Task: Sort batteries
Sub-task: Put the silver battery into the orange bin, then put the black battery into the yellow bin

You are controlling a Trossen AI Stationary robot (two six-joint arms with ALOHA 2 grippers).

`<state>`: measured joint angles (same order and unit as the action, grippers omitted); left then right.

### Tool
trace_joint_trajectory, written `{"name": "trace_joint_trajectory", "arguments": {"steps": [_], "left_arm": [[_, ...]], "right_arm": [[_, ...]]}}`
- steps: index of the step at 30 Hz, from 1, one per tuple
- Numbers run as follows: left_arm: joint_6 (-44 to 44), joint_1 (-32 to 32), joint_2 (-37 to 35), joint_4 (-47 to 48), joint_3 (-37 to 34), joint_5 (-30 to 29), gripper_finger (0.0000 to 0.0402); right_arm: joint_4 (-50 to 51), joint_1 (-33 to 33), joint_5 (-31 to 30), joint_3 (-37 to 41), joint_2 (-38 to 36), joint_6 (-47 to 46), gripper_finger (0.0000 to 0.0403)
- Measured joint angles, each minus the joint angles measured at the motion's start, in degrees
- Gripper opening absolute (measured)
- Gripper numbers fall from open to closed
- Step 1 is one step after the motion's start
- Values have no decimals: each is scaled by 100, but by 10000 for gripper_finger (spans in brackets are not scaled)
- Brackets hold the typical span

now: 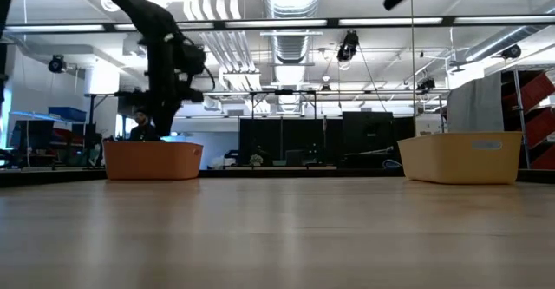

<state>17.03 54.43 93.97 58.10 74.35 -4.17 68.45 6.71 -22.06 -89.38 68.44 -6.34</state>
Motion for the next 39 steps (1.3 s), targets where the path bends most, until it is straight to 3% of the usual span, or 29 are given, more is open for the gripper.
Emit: {"name": "trace_joint_trajectory", "arguments": {"steps": [8,13,18,23,27,32,39], "left_arm": [[42,292,977,-8,4,-119,11],[-146,300,1280,165,75,-220,43],[-341,182,1189,535,260,-536,106],[-342,-323,512,771,418,-380,161],[-442,-1367,-417,763,339,-183,183],[-264,-3293,-1608,629,-17,-201,186],[2101,-6425,-2767,393,-1022,-627,186]], "right_arm": [[-41,8,9,992,-440,-594,123],[-529,8,10,1631,-694,-700,154],[-818,10,-11,1907,-782,-632,182],[-1521,6,-230,1949,-733,-725,191],[-2601,-95,-254,2041,-626,-688,184],[-3582,-340,-200,2091,-336,-659,178],[-3937,-831,68,2087,527,-956,186]]}}
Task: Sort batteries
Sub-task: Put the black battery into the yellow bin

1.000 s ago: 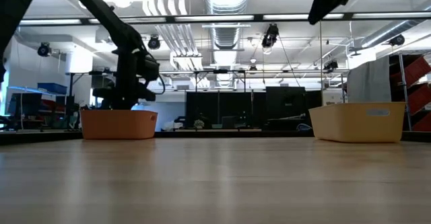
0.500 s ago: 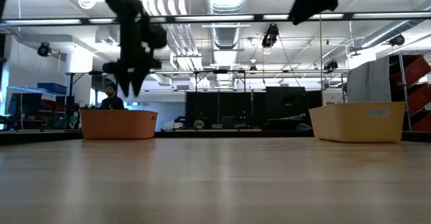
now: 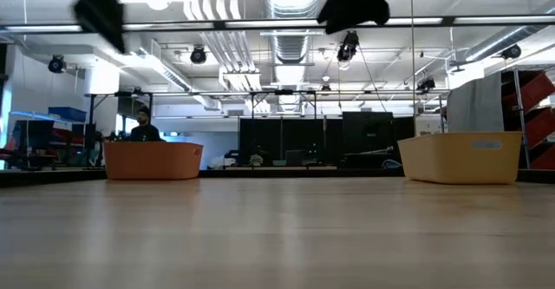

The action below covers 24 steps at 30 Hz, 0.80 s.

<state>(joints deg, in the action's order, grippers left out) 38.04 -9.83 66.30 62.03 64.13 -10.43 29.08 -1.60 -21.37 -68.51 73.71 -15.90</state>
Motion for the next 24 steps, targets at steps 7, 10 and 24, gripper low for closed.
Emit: {"name": "trace_joint_trajectory", "arguments": {"steps": [7,10,24], "left_arm": [[3019,-2459,-168,-33,-1091,-301,180],[3547,-2956,-31,-42,-1495,7,176],[4698,-3867,531,-1188,-2484,1590,157]], "right_arm": [[-561,-1159,-718,-530,993,-687,174],[-539,-1597,-769,-924,1408,-1176,167],[69,-2791,-1018,-2708,2921,-2256,122]]}}
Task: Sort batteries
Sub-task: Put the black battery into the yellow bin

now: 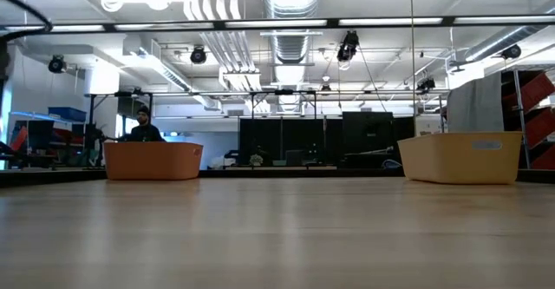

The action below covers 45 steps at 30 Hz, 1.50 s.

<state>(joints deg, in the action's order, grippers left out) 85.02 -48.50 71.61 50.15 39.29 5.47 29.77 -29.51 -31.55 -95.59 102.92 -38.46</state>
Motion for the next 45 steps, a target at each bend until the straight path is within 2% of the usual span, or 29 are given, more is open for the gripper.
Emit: {"name": "trace_joint_trajectory", "arguments": {"steps": [8,11,16,18,22,23,29,32,38,42,45], "left_arm": [[-265,-261,1023,-168,-9,653,157],[-311,-273,1444,-522,-7,730,156],[-288,-109,1951,-652,51,1073,137],[-256,41,2040,-611,113,1164,110],[-73,458,2064,-588,151,1238,31],[4,578,2065,-577,145,1300,23],[347,1305,2079,-669,176,1414,40],[362,1708,2051,-722,412,1000,37],[-306,2514,2042,-1237,1593,-591,27],[-1357,3103,2145,-2485,2452,-1723,28],[-2446,3612,2387,-3388,3121,-1944,28]], "right_arm": [[698,-77,2,-262,121,-121,102],[922,-86,7,-260,86,106,96],[1917,-102,6,-476,-159,839,82],[2380,-115,-2,-578,-373,1244,75],[3271,-117,-22,-722,-938,1880,63],[3429,-117,-24,-723,-1124,1983,60],[3905,-117,-121,-459,-2332,2326,49],[3860,-123,-125,-50,-2881,2330,48],[3700,-137,-107,1297,-3934,2264,59],[2657,-23,-143,2492,-4579,2329,75],[1409,21,-50,3324,-4969,2067,91]]}}
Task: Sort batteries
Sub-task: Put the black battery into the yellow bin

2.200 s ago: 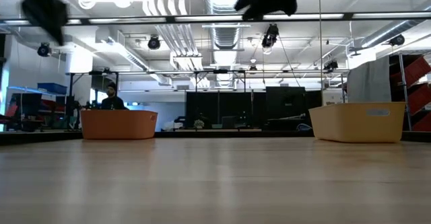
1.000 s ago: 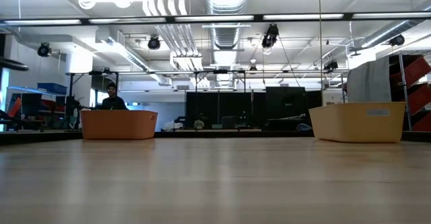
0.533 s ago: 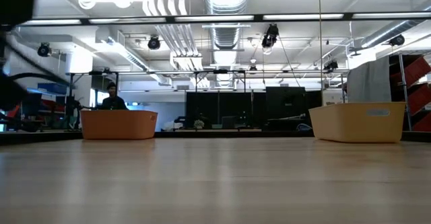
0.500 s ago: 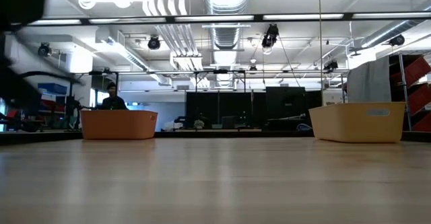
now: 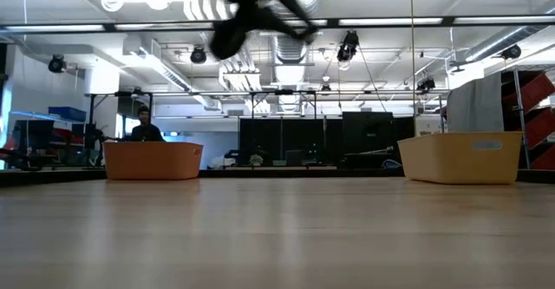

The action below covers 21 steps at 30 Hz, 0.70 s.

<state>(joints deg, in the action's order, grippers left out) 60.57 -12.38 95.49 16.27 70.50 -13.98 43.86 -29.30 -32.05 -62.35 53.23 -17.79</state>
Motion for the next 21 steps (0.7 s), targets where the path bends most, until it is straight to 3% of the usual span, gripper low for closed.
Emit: {"name": "trace_joint_trajectory", "arguments": {"steps": [4,7,10,17,19,21], "left_arm": [[-1377,610,615,-213,1263,373,28],[-2216,904,1198,-84,2429,997,28],[-3017,970,1787,273,3683,1301,28],[-4158,934,2967,1613,6264,1346,28],[-4398,907,3050,1387,6368,1366,28],[-4484,890,2808,953,5854,1603,28]], "right_arm": [[-1851,-7,626,720,-284,-173,116],[-2476,-4,657,802,-443,-169,135],[-2471,-2,488,535,-567,-14,153],[-2066,-17,-263,-200,-782,279,178],[-1774,-17,-408,-301,-778,194,180],[-1590,-18,-395,-312,-769,137,183]]}}
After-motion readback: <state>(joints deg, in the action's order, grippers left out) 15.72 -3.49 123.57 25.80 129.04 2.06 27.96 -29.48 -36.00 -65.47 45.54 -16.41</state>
